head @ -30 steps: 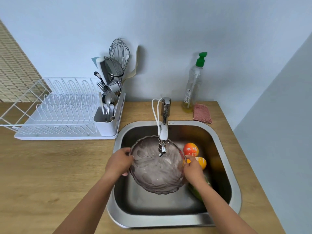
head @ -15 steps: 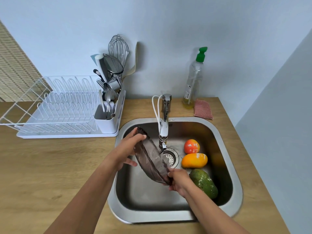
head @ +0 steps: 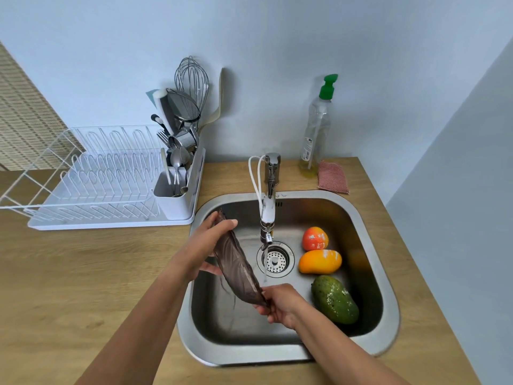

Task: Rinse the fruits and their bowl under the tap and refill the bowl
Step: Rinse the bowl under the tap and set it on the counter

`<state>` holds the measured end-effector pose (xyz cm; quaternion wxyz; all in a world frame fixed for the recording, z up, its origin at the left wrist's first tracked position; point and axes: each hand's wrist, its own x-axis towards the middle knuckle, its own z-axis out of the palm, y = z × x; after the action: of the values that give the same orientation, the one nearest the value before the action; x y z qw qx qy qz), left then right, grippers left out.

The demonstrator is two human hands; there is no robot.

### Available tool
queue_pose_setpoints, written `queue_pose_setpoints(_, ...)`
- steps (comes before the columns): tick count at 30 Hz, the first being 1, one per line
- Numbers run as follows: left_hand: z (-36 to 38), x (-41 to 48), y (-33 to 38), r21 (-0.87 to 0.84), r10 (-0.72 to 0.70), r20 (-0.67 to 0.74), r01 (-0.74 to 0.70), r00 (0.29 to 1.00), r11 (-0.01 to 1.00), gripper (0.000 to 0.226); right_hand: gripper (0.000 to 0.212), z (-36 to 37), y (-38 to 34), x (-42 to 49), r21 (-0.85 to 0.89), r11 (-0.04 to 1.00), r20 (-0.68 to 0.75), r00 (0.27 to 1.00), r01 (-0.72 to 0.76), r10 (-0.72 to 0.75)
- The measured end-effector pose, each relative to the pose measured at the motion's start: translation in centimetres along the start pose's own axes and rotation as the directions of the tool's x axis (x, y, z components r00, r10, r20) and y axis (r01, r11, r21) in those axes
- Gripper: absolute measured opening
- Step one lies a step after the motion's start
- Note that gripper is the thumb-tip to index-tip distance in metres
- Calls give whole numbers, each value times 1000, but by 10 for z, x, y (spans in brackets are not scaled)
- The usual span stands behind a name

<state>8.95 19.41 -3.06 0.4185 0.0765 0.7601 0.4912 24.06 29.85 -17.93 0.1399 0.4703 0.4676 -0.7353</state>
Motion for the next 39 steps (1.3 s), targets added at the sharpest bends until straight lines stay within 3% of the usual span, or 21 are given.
queue_pose_setpoints(5,1,-2,0,11,-3,-9,3,1000,1000,63,28,0,2,0,-11,1000,6,1000,4,-4)
queue_pose_setpoints(11,2,-4,1,6,-13,0,13,1000,1000,67,27,-1,3,0,-19,1000,12,1000,2,-1)
queue_pose_setpoints(15,2,-6,2,6,-9,3,9,1000,1000,63,26,0,4,1,-26,1000,13,1000,-1,1)
queue_pose_setpoints(28,1,-14,6,20,9,16,-9,1000,1000,16,25,3,7,4,-43,999,30,999,-15,16)
queue_pose_setpoints(39,0,-11,3,26,-10,13,9,1000,1000,37,26,4,8,6,-40,999,20,1000,-23,24)
